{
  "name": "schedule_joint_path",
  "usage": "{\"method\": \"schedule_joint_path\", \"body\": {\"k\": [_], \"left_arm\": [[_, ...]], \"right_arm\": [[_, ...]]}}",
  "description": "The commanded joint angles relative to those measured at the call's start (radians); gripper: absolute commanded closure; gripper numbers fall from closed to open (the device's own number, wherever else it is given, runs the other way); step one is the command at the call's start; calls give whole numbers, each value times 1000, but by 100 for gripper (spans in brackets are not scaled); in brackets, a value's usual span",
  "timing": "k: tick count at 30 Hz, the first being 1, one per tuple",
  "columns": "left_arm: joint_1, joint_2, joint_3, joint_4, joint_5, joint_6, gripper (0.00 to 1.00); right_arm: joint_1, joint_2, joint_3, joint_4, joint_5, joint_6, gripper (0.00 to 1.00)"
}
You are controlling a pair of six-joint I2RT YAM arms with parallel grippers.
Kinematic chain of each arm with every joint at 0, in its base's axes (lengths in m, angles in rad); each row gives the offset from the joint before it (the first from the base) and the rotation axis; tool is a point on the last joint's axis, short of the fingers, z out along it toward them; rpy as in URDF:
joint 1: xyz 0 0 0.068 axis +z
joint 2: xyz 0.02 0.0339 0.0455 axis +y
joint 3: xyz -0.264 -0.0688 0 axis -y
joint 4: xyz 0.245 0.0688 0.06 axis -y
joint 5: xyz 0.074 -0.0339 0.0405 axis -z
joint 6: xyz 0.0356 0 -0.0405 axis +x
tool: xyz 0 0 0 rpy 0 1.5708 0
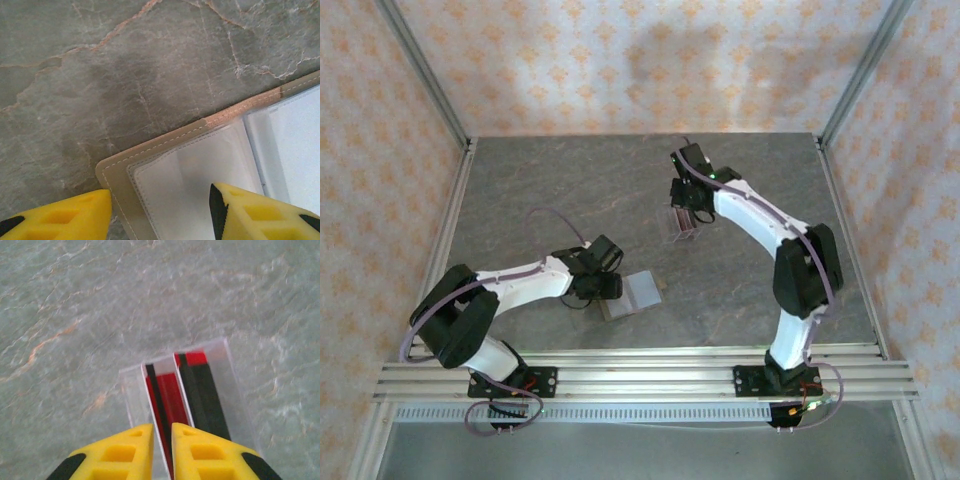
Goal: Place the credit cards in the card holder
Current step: Pick up the credit card from the storage box.
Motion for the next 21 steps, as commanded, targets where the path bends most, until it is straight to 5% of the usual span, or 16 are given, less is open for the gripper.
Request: {"method": "schedule_joint_path", "body": {"k": [1, 11, 21], "left_arm": [[4, 1, 24, 38, 14, 52, 45], [4, -5, 24, 27, 17, 68, 45], [5, 15, 24, 46, 60, 60, 46]], "right_arm": [[1, 98, 133, -118, 83, -73, 85], [1, 401, 572, -345, 237, -165, 89], [1, 487, 660, -416, 232, -192, 89]]}}
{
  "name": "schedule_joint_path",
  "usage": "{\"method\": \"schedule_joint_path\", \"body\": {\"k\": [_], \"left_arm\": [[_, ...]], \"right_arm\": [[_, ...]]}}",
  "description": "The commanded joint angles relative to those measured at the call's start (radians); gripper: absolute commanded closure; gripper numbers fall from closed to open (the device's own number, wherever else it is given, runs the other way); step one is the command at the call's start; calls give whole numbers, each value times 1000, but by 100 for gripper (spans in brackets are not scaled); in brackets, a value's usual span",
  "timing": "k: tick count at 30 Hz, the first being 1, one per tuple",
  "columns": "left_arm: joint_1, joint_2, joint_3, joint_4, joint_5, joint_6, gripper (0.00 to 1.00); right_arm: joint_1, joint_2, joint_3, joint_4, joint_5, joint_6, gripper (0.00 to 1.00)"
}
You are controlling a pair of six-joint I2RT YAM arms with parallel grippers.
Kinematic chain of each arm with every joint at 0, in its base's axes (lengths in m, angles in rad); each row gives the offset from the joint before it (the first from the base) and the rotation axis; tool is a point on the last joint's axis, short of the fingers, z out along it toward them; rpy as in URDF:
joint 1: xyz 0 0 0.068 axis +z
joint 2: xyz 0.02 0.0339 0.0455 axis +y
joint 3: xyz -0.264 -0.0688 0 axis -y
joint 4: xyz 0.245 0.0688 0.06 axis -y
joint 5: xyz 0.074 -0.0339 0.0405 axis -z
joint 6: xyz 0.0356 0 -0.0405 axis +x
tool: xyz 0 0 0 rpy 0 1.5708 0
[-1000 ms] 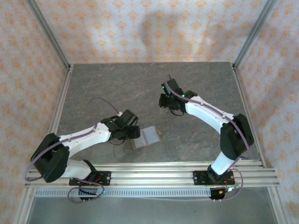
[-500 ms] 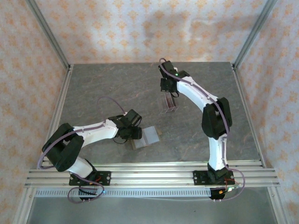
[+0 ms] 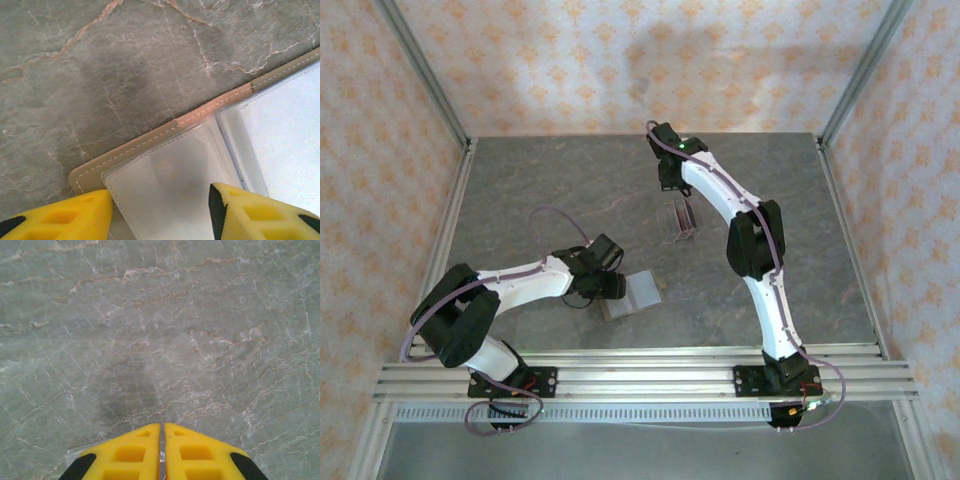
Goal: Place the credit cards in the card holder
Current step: Pick up the credit card from the storage box.
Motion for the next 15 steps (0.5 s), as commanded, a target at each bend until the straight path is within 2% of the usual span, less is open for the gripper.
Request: {"method": "schedule_joint_path", "body": {"k": [1, 15], "left_arm": [[4, 8, 24, 13, 14, 14, 46], [5, 12, 25, 12, 7, 11, 46]], "right_arm": [[2, 22, 24, -67, 19, -21, 89], [9, 38, -12, -64, -12, -23, 87]]}}
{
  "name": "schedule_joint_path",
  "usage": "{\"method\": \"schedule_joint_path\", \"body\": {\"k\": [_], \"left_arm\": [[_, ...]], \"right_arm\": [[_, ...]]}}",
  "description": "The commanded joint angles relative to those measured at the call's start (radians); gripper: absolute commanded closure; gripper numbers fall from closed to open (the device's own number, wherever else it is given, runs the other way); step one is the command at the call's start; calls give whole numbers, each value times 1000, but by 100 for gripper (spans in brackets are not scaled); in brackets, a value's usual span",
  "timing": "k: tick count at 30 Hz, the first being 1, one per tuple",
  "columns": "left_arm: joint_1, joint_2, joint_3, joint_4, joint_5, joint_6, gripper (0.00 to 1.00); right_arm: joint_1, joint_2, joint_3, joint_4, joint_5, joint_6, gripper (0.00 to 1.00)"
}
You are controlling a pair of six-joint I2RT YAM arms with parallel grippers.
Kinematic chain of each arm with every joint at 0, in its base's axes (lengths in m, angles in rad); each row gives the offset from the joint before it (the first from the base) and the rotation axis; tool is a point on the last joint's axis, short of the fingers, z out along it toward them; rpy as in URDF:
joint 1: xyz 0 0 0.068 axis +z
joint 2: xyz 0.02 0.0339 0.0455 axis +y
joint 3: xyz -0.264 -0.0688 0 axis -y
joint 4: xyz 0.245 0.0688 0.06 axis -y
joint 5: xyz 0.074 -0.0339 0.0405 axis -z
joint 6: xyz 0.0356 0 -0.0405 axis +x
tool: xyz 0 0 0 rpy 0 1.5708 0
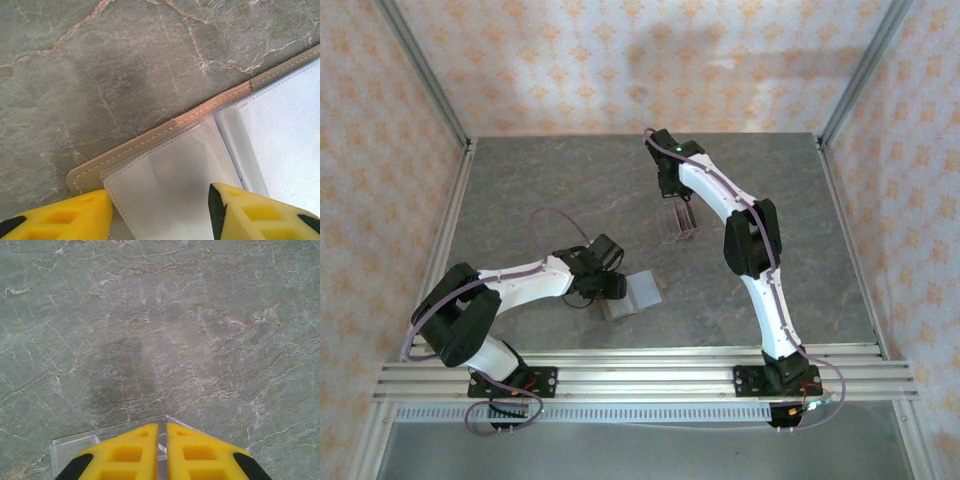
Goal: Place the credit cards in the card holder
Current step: Pick up the credit card from the storage box.
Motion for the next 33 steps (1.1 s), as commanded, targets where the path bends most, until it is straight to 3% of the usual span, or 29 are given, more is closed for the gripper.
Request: {"method": "schedule_joint_path", "body": {"k": [1, 33], "left_arm": [[4, 11, 23, 6, -6, 11, 46], [4, 7, 22, 9, 3, 4, 46]], "right_arm": [[10, 4, -12, -30, 8, -15, 87], [29, -5, -29, -45, 101, -19, 85]]}}
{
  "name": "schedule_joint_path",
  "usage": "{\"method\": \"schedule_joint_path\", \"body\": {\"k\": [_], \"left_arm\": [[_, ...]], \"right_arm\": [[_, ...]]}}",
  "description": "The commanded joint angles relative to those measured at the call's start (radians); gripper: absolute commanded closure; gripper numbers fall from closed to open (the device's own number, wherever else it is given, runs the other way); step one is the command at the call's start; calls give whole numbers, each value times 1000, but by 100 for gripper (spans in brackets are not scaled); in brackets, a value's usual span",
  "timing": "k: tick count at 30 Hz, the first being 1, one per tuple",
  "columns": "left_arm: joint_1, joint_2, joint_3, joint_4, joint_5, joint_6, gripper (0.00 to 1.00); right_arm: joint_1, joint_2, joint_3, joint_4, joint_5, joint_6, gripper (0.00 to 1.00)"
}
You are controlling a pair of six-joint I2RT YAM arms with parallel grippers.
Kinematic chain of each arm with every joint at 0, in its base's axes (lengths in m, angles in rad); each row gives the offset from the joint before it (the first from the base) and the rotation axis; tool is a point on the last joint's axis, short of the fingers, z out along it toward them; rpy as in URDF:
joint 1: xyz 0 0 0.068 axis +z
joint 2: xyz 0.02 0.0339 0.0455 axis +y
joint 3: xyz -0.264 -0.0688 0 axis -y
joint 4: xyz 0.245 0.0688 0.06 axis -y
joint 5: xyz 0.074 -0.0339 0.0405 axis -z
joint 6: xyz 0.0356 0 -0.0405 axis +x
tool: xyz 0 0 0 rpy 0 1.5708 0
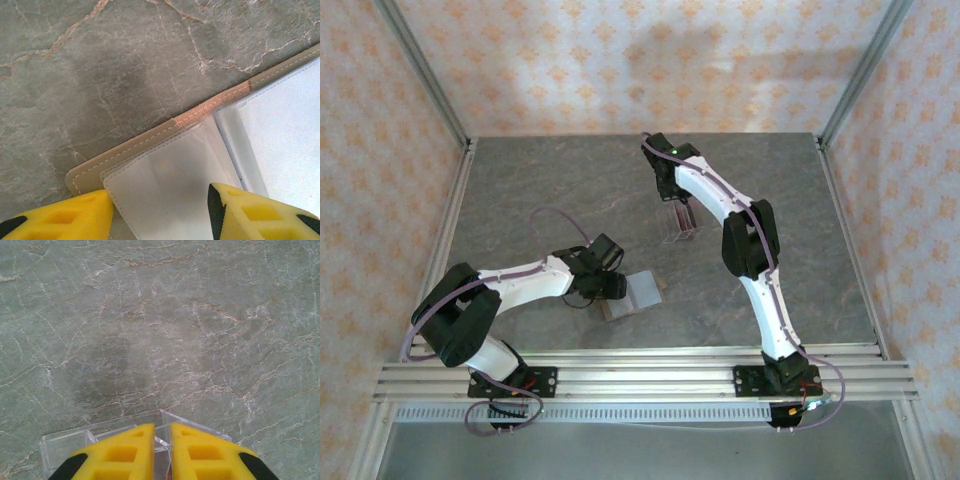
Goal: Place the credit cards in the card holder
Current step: Pick up the credit card from the storage box.
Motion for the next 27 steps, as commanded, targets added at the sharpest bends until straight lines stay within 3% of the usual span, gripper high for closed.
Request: {"method": "schedule_joint_path", "body": {"k": [1, 15, 27], "left_arm": [[4, 8, 23, 8, -1, 4, 46], [5, 3, 22, 7, -4, 4, 47], [6, 0, 21, 5, -4, 4, 47]], "right_arm": [[7, -6, -20, -34, 43, -12, 85], [10, -11, -28, -36, 47, -12, 88], [14, -17, -22, -47, 75, -18, 97]]}}
